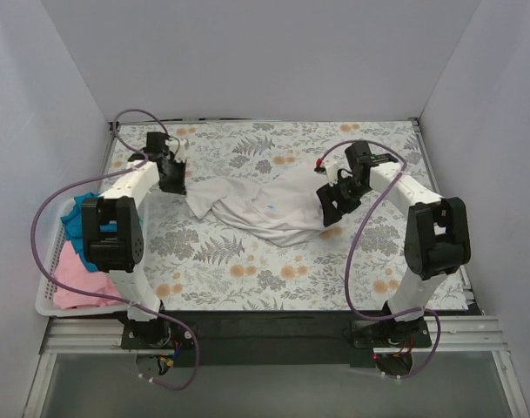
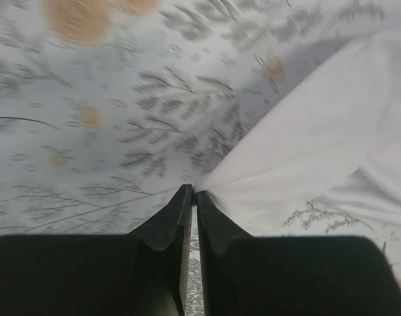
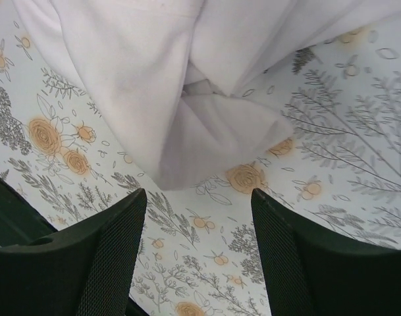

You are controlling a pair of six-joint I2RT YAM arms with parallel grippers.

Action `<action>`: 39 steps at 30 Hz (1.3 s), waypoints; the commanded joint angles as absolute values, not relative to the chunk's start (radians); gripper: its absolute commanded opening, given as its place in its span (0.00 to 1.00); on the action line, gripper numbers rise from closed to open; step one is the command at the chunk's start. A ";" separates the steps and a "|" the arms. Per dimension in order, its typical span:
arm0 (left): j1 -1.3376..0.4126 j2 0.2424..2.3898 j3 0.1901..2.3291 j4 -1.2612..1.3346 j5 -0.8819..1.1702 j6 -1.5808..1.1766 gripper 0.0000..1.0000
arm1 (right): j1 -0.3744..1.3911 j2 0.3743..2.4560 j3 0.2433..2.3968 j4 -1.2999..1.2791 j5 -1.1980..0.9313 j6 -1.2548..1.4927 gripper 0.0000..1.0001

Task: Fold and stack the t-shirts
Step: Flatten the tshirt out

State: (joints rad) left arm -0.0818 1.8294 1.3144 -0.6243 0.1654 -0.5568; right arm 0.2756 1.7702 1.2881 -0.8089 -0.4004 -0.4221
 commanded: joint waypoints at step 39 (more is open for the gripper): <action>-0.903 2.052 1.493 -0.252 0.422 0.154 0.45 | 0.083 2.441 2.071 -0.684 -0.477 -0.149 0.52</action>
